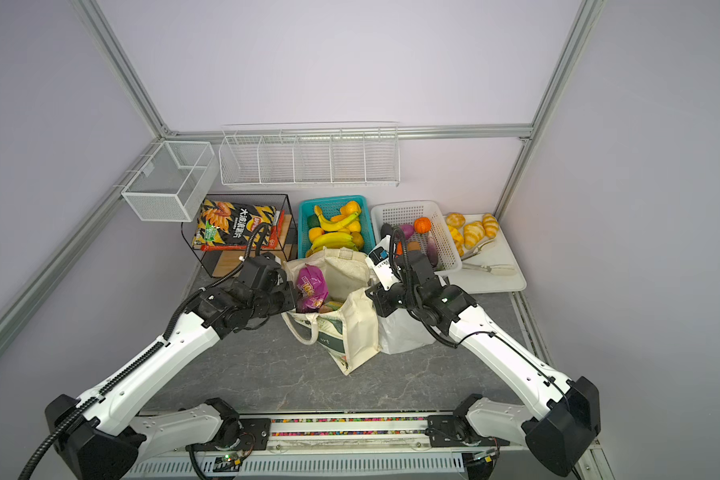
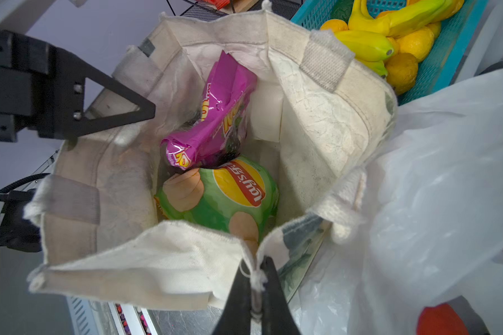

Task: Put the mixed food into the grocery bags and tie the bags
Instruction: 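Lift the floral tote by its rim with both grippers toward the black rack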

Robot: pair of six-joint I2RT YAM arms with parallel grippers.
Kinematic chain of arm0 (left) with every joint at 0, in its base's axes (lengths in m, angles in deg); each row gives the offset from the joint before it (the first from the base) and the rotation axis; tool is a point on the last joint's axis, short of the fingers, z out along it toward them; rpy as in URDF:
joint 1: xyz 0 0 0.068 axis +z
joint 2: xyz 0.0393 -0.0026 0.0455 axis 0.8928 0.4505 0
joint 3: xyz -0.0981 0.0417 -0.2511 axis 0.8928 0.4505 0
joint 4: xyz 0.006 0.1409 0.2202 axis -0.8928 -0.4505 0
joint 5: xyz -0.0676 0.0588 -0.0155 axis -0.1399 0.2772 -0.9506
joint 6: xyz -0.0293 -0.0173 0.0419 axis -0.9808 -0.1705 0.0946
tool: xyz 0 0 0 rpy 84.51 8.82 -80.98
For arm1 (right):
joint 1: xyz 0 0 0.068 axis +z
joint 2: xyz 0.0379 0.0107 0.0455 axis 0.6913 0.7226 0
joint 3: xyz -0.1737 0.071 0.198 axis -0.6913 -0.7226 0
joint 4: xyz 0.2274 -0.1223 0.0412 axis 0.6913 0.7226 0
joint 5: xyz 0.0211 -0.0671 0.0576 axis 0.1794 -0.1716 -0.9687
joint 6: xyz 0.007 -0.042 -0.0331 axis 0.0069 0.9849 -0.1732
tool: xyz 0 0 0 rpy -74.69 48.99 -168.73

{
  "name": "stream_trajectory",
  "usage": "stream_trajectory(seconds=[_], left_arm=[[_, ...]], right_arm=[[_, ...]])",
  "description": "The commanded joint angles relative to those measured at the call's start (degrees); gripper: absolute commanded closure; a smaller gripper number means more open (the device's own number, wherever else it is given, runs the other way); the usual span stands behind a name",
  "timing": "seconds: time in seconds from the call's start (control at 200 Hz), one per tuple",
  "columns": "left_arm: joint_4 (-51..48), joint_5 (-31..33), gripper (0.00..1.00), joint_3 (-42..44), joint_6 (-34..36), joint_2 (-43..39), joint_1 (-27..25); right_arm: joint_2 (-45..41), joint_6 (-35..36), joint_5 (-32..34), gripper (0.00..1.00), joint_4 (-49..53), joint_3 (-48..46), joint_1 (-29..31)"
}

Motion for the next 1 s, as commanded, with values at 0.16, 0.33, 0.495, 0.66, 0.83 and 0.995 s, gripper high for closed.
stream_trajectory(seconds=[0.16, 0.33, 0.495, 0.66, 0.83, 0.995], left_arm=[[-5.23, -0.41, 1.0, -15.34, 17.88, 1.19, 12.76], [1.08, -12.46, 1.0, -17.71, 25.03, 7.63, 14.7], [4.47, -18.38, 1.0, -19.4, 27.41, 12.51, 14.92], [5.93, -22.95, 1.0, -21.51, 28.59, 12.54, 17.01], [5.92, -24.7, 1.0, -20.56, 28.48, 13.91, 22.49], [8.24, -15.59, 1.0, -19.5, 29.05, 17.26, 24.56]], right_arm=[[1.9, -3.93, -8.91, 0.93, -11.03, -0.28, 9.96], [7.97, -4.03, -3.25, 0.93, -12.45, 2.17, 15.32], [9.99, -2.28, 1.2, 0.93, -13.5, 4.88, 20.66], [10.81, -1.48, 2.33, 0.93, -15.24, 7.41, 24.48], [13.96, -1.2, 2.41, 0.91, -16.89, 10.3, 26.4], [20.72, 0.11, 8.08, 0.9, -13.22, 14.81, 24.62]])
